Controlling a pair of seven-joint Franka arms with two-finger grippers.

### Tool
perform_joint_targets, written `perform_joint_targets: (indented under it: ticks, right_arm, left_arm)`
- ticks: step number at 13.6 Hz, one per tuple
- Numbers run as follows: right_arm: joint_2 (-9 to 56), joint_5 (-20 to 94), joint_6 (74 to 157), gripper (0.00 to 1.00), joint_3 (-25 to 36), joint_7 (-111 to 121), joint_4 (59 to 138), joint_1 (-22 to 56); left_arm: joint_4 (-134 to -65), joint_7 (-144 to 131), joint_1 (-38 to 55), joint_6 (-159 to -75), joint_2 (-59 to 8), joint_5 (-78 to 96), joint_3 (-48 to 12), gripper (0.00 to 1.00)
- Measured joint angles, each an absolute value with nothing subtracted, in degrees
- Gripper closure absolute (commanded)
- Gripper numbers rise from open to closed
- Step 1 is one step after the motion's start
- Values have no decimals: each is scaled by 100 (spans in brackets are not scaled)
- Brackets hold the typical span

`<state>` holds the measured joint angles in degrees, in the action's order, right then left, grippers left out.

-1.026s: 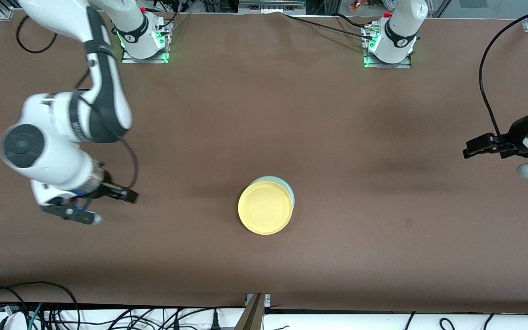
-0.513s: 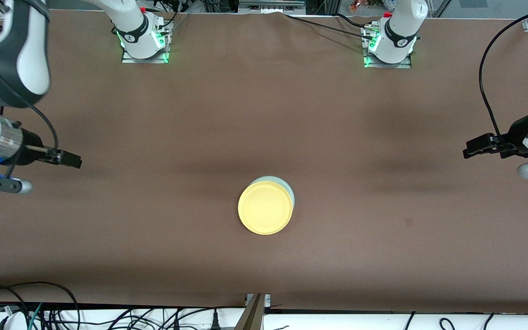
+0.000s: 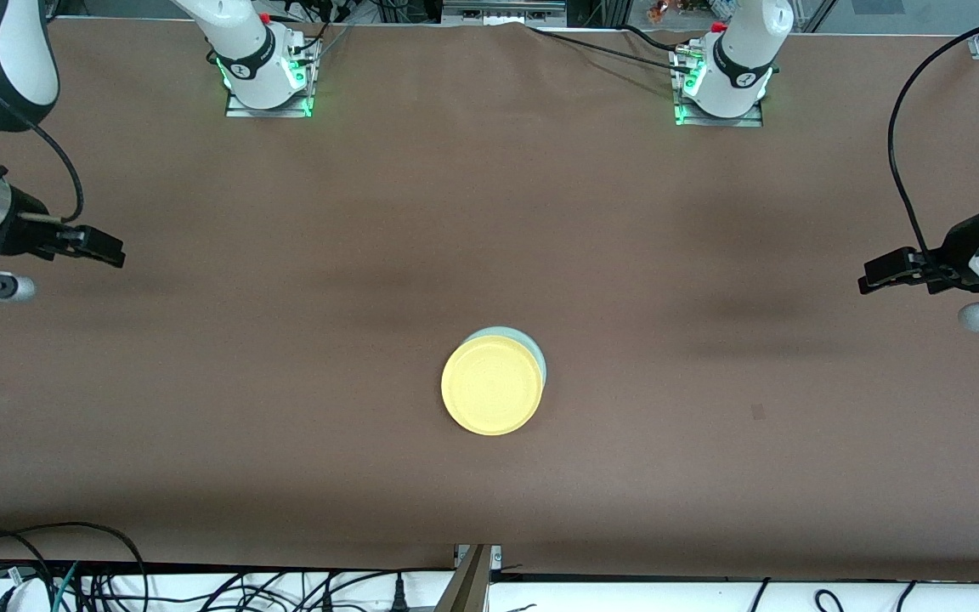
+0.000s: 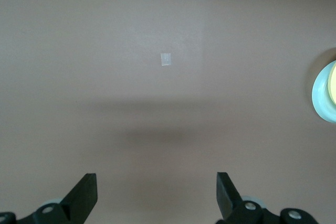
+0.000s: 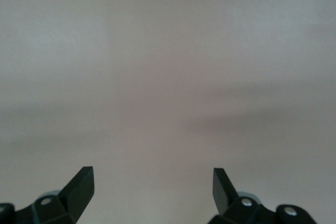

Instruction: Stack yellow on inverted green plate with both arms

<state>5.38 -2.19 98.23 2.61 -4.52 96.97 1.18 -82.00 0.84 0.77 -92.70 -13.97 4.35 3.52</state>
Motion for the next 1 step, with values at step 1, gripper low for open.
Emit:
perform_joint_targets:
  ticks: [1]
  right_arm:
    - [367,-161,9883,0,251,-432,9939,16]
  left_arm:
    - [-8200,83,77,-9270,-1398,436,352,0]
